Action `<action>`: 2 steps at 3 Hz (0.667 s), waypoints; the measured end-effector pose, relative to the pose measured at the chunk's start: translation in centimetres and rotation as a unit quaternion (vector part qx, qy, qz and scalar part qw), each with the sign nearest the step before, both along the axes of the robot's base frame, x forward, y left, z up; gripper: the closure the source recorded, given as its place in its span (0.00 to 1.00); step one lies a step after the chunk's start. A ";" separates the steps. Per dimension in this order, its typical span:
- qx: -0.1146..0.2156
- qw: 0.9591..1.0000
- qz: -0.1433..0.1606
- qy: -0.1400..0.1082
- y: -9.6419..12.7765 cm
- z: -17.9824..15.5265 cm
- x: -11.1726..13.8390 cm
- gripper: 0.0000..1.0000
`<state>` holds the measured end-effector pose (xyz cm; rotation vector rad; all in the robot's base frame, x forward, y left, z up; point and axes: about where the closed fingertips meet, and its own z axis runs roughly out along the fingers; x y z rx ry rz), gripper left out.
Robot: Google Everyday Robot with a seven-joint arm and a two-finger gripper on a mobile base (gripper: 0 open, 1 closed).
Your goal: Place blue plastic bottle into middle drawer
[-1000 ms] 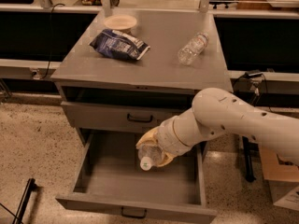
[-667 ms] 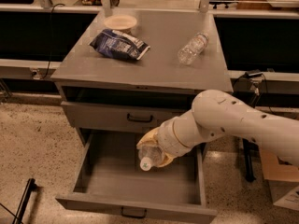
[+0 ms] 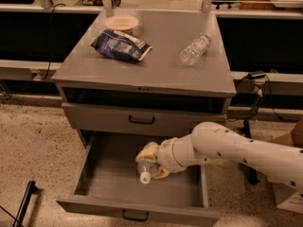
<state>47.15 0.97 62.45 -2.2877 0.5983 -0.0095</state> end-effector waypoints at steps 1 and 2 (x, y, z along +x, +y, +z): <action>0.043 0.998 0.020 -0.042 1.4 -3.2 1.0 1.00; 0.050 0.997 0.030 -0.041 1.8 -4.4 0.7 1.00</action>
Offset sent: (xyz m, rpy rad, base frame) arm 0.0091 0.0121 -0.0295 0.0783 -0.0744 0.0363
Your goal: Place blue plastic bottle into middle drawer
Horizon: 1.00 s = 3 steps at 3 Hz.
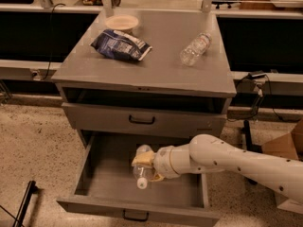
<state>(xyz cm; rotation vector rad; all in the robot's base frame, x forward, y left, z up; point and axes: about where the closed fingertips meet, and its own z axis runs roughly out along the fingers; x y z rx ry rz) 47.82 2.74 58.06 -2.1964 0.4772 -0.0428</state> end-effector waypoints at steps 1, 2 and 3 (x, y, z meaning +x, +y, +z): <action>-0.029 1.000 -0.010 -0.005 -0.1 -0.9 0.4 1.00; -0.052 0.998 -0.020 -0.031 -0.1 -3.1 1.4 1.00; -0.044 0.997 -0.017 -0.059 -0.1 -5.0 2.8 1.00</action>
Offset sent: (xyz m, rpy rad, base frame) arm 0.0314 -0.0041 -0.0574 -0.1600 -0.1456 -0.0778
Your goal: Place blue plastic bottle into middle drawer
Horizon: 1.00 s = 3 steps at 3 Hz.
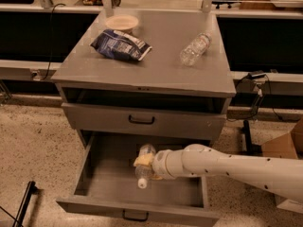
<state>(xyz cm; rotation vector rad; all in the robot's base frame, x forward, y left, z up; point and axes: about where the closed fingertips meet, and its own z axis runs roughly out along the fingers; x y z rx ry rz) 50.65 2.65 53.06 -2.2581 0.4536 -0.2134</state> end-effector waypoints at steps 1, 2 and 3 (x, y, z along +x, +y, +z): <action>0.016 1.000 0.016 -0.017 0.1 -2.6 1.5 1.00; 0.024 0.999 0.018 -0.017 -0.3 -5.7 2.4 1.00; 0.020 0.999 0.019 -0.025 -0.5 -7.1 3.3 1.00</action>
Offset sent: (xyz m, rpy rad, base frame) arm 0.0363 -0.0134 -0.0977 0.0654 -0.0373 0.0322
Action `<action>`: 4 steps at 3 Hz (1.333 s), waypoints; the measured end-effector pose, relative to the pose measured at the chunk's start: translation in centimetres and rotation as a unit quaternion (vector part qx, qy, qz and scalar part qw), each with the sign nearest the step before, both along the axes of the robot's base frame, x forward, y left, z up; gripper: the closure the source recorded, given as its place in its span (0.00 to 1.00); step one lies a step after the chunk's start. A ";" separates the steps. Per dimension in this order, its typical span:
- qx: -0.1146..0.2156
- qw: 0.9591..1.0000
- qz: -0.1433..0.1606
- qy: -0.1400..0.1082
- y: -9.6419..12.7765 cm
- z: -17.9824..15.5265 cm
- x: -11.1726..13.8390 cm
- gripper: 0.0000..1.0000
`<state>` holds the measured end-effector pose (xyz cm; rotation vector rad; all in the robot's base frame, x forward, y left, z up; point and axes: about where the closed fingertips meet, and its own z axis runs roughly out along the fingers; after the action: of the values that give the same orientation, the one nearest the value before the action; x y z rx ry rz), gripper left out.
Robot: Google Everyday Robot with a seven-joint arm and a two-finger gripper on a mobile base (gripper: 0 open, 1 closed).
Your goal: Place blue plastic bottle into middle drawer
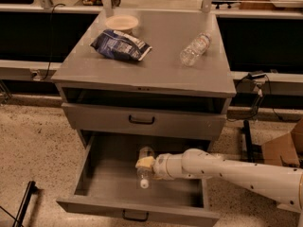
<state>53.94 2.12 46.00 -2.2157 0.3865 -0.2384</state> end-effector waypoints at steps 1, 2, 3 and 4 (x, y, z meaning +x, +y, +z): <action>0.004 1.000 -0.010 0.004 -0.7 -2.0 0.8 1.00; 0.000 1.000 -0.009 0.006 -1.0 -2.4 0.7 1.00; -0.009 1.000 -0.005 0.010 -1.3 -3.0 0.3 1.00; -0.028 1.000 0.013 0.004 -1.4 -3.4 -0.1 0.82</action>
Offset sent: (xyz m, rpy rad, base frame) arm 0.0112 -0.0161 -0.0306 0.0159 0.0133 -0.0405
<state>53.85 0.74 42.59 -2.2751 0.3605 -0.2283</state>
